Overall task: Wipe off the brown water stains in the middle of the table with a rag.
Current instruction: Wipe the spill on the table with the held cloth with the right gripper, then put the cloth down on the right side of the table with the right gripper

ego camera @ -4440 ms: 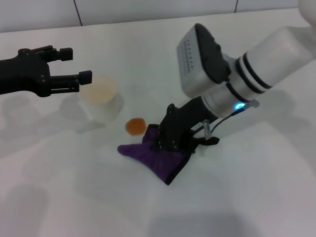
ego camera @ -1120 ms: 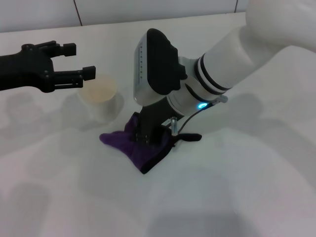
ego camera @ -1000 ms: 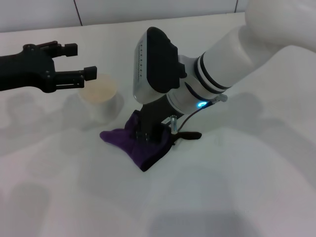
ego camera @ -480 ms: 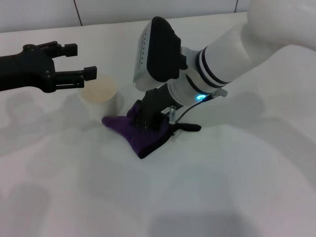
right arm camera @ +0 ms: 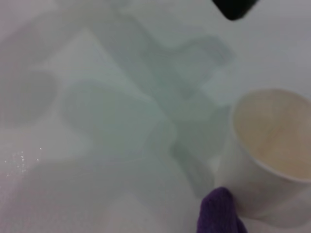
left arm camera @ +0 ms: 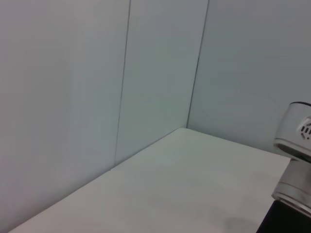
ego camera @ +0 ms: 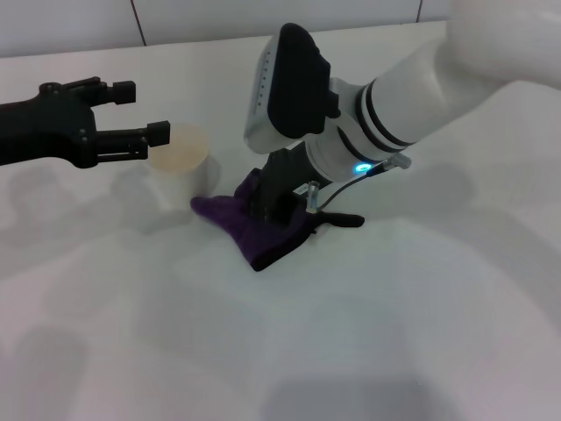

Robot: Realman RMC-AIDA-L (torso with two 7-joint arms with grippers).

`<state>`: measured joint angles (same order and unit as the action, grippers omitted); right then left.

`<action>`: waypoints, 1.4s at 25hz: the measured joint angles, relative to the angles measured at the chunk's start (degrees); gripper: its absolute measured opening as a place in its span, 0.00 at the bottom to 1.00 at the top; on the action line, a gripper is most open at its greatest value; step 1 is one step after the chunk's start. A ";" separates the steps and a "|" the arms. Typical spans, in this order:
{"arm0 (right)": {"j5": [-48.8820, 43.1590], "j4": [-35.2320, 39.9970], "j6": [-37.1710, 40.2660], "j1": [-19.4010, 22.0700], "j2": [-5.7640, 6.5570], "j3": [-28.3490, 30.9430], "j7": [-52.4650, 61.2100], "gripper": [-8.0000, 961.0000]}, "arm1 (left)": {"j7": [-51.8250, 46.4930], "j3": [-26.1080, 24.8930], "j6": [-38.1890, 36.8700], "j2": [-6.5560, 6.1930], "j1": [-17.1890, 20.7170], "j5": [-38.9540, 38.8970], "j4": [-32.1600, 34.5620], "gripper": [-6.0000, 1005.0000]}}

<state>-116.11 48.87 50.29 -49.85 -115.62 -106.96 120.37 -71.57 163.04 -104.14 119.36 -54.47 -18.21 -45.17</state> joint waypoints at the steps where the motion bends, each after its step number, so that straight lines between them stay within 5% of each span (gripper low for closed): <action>1: 0.00 0.07 -0.05 0.28 0.03 0.32 0.01 0.10 | 0.01 0.00 0.01 0.00 0.05 0.00 0.00 0.86; 14: -1.35 2.34 0.85 4.82 0.32 4.35 -0.45 0.11 | 0.07 0.00 0.33 0.00 0.15 -0.04 0.00 0.86; 35: -1.51 12.81 8.04 20.10 0.70 15.02 -5.75 0.13 | 0.21 0.00 1.78 0.00 1.06 -0.11 -0.01 0.86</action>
<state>-117.62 61.68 58.34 -29.75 -114.92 -91.94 114.62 -71.36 163.04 -102.37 119.35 -53.41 -18.32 -45.18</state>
